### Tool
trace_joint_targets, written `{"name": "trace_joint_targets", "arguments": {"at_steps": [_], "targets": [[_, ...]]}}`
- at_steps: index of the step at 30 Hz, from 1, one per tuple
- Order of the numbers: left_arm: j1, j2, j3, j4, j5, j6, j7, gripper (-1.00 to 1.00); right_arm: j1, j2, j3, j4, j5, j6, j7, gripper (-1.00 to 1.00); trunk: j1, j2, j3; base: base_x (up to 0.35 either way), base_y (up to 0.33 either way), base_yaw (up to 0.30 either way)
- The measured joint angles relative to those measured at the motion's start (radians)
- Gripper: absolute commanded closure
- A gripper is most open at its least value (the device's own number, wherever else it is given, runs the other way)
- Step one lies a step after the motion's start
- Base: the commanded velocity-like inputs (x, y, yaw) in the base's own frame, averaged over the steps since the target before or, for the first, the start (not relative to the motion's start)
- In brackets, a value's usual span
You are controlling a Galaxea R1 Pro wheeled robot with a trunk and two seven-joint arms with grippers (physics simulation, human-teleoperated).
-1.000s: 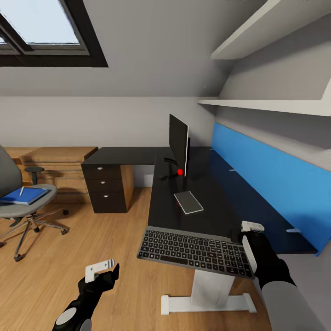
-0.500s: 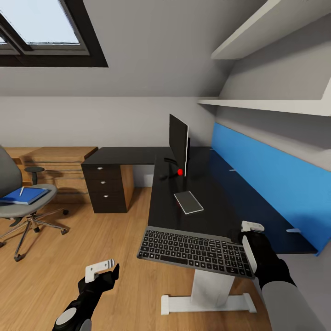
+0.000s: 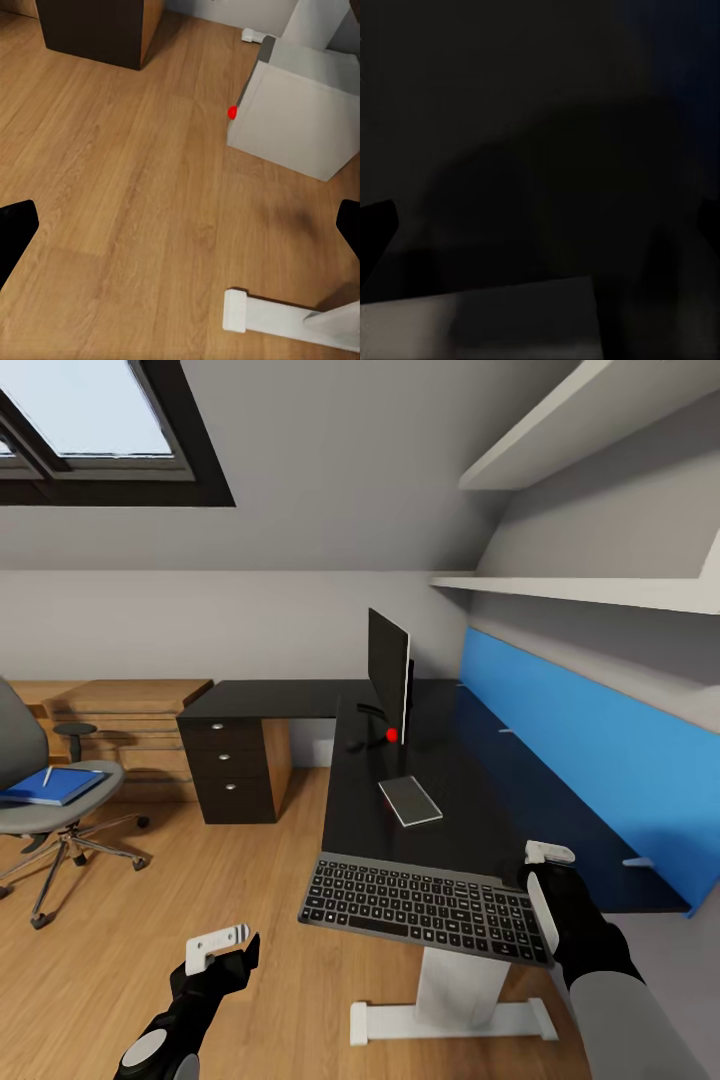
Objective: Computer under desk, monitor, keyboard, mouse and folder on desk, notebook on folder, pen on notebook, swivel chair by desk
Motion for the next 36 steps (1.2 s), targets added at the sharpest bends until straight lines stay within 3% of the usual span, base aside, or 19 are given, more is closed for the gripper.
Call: {"name": "trace_joint_targets", "arguments": {"at_steps": [36], "targets": [[0.0,-0.002,0.0,0.001,-0.001,-0.001,0.002,-1.0,0.0,0.0,-0.001,-0.002,-0.002,0.0,0.001,-1.0,-0.138,0.252,0.113,0.0,0.0,0.0]]}}
